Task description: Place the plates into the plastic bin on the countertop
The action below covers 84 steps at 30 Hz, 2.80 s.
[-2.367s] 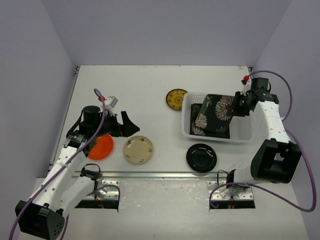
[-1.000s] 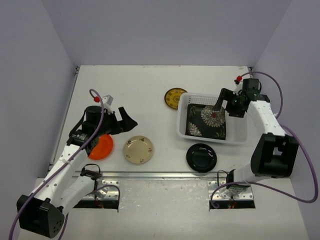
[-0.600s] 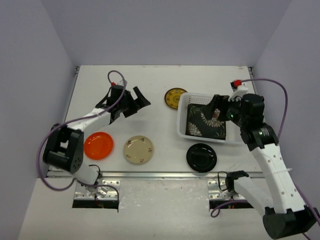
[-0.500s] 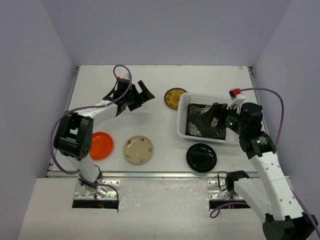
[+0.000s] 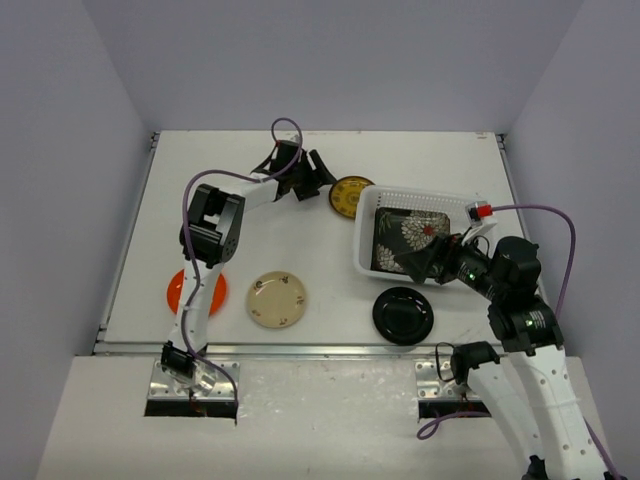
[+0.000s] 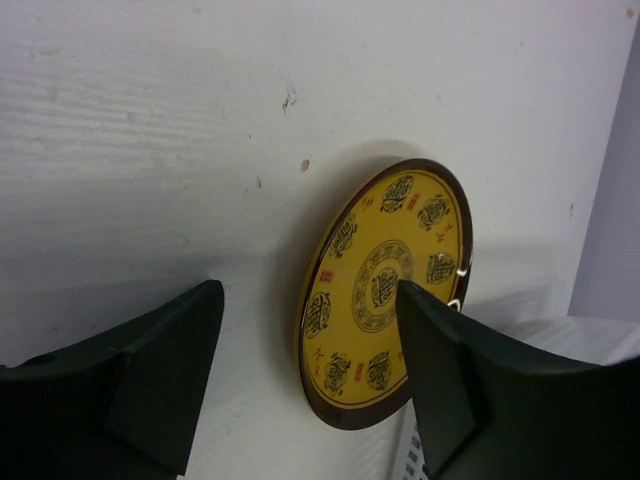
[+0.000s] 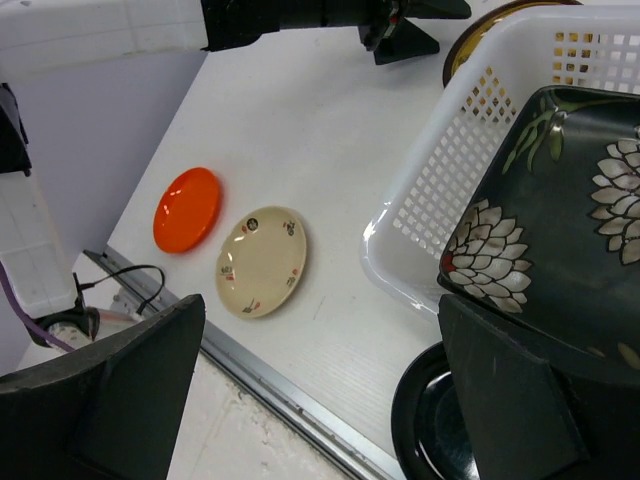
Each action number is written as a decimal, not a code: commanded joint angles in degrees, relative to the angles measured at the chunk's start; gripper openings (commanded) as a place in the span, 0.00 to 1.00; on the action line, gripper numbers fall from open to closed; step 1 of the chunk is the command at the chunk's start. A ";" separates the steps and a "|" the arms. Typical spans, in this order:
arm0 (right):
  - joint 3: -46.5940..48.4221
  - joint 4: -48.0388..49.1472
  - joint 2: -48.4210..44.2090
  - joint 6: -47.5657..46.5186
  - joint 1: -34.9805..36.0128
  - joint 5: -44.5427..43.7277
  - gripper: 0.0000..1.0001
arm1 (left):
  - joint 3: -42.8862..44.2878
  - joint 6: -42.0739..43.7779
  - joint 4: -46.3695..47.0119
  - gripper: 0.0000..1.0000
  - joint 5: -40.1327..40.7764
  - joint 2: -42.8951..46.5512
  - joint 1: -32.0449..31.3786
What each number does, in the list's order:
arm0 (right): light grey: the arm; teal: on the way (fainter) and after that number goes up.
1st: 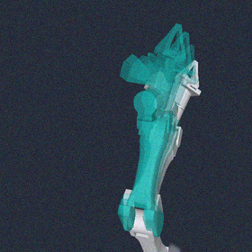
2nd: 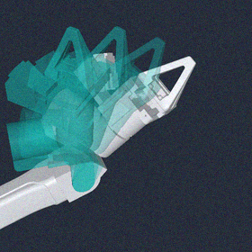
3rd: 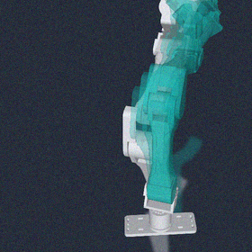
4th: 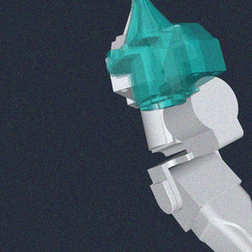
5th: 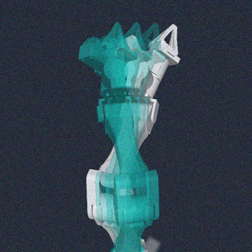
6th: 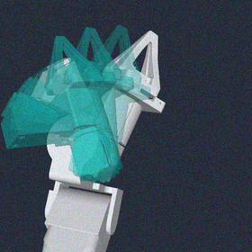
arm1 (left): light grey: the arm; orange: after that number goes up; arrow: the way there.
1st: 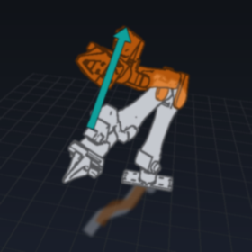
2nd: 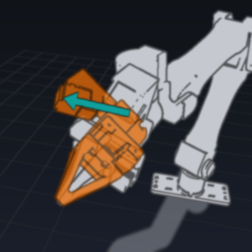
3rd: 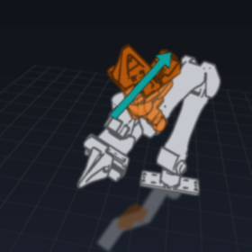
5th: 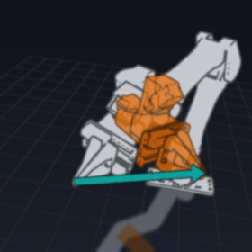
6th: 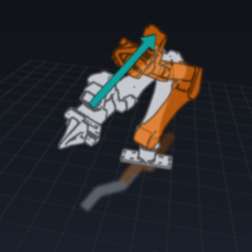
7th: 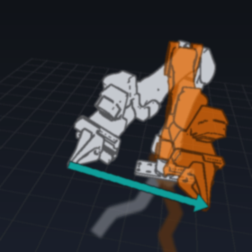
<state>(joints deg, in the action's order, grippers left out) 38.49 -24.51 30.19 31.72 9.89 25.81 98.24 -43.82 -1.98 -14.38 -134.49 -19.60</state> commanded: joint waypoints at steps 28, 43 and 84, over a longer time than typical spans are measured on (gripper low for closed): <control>0.19 -2.12 0.56 -2.38 -0.05 0.12 0.99 | -21.46 8.08 -4.14 0.00 19.40 28.88 -0.36; -5.24 21.31 20.13 6.58 0.12 12.95 0.88 | -53.88 2.48 8.13 0.00 -2.15 68.38 -3.21; -2.20 21.57 40.90 5.37 -23.51 1.35 0.28 | -63.68 -9.19 -35.83 1.00 42.58 92.46 -15.62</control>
<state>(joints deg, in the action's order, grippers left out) 31.55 -6.99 67.77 38.10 -13.43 27.17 37.39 -43.80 -24.15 18.53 -46.45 -34.81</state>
